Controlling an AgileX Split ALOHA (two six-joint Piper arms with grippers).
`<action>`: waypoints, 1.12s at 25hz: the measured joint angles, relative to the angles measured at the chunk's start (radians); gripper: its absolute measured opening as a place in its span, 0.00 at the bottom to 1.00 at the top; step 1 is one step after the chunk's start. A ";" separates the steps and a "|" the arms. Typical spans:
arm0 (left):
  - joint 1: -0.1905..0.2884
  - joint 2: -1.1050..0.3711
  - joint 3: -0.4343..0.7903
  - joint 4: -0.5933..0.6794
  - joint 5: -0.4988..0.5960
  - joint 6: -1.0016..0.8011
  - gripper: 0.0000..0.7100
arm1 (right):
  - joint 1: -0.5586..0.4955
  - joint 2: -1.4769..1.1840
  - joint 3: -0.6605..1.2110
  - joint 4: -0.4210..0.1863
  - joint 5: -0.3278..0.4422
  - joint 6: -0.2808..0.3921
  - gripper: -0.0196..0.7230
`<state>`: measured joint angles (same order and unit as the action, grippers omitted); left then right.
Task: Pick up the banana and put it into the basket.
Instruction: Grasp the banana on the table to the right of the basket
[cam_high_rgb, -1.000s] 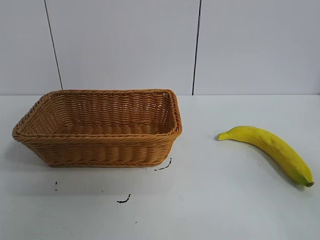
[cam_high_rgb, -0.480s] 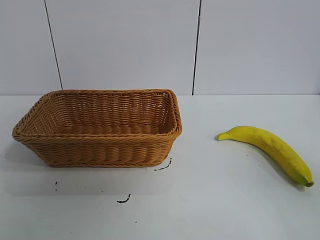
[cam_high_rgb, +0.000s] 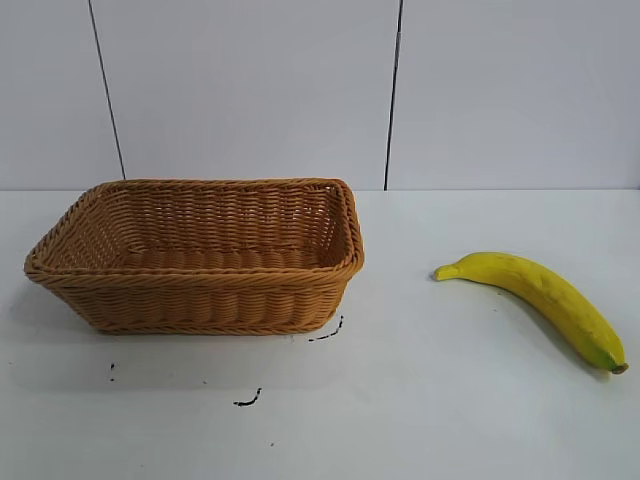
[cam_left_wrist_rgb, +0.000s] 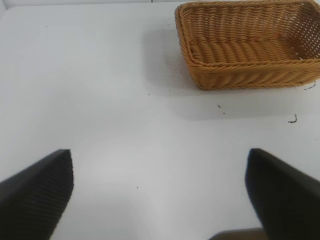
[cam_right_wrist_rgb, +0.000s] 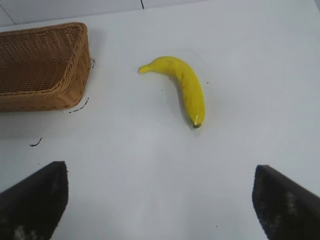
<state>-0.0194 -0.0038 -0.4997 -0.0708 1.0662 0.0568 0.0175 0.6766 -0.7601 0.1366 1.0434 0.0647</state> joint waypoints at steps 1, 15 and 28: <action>0.000 0.000 0.000 0.000 0.000 0.000 0.98 | 0.000 0.048 -0.030 0.000 0.010 0.000 0.96; 0.000 0.000 0.000 0.000 0.000 0.000 0.98 | 0.000 0.737 -0.419 -0.002 0.114 -0.190 0.96; 0.000 0.000 0.000 0.000 0.000 0.000 0.98 | 0.000 1.091 -0.669 -0.010 0.093 -0.331 0.96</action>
<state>-0.0194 -0.0038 -0.4997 -0.0708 1.0662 0.0568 0.0175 1.7672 -1.4290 0.1262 1.1364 -0.2663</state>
